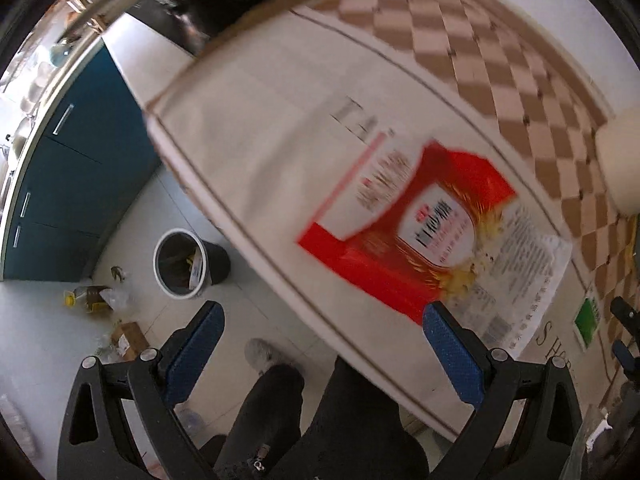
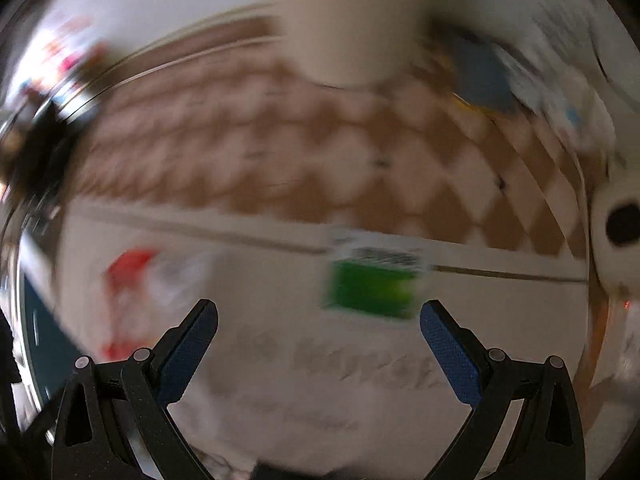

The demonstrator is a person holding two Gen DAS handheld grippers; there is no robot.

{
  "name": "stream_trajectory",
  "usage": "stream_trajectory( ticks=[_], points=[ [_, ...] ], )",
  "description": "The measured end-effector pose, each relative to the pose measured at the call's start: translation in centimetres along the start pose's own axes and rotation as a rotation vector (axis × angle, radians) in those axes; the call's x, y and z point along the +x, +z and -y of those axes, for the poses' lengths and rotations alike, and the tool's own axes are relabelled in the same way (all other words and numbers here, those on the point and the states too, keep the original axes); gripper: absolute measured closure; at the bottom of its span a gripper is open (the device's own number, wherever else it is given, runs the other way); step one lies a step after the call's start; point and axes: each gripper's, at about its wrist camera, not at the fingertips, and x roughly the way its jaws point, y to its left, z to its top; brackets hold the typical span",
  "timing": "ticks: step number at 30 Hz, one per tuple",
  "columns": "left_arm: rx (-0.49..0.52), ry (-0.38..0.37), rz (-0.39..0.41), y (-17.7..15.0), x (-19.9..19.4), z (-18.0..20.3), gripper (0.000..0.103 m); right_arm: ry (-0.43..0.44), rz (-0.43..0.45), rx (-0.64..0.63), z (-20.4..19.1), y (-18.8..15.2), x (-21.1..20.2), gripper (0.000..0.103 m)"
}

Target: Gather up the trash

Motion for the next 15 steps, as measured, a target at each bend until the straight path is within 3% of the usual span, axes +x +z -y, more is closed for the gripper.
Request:
stream_trajectory(
  ticks=[3, 6, 9, 10, 12, 14, 15],
  points=[
    [-0.004, 0.032, -0.017, -0.1, 0.8, 0.6, 0.001, 0.009, -0.024, 0.043, 2.4, 1.2, 3.1, 0.001],
    [-0.032, 0.042, -0.033, -0.3, 1.3, -0.1, 0.001, 0.025, -0.067, 0.007, 2.0, 1.3, 5.9, 0.000],
    [-0.075, 0.040, -0.050, -0.3, 2.0, -1.0, 0.002, -0.049, 0.037, -0.089, 0.4, 0.3, 5.9, 0.011],
    [-0.088, 0.032, -0.056, -0.2, 2.3, -1.2, 0.002, -0.073, 0.068, -0.114, 0.0, -0.1, 5.8, 0.019],
    [-0.115, 0.020, -0.067, -0.2, 2.7, -1.7, 0.002, -0.100, 0.125, -0.150, -0.4, -0.7, 5.6, 0.044],
    [-0.140, -0.006, -0.073, -0.3, 3.0, -2.1, 0.002, -0.107, 0.159, -0.180, -0.5, -0.6, 5.1, 0.103],
    [-0.146, -0.016, -0.075, -0.2, 3.2, -2.2, 0.002, -0.097, 0.151, -0.178, -0.5, -0.5, 5.0, 0.103]
  ],
)
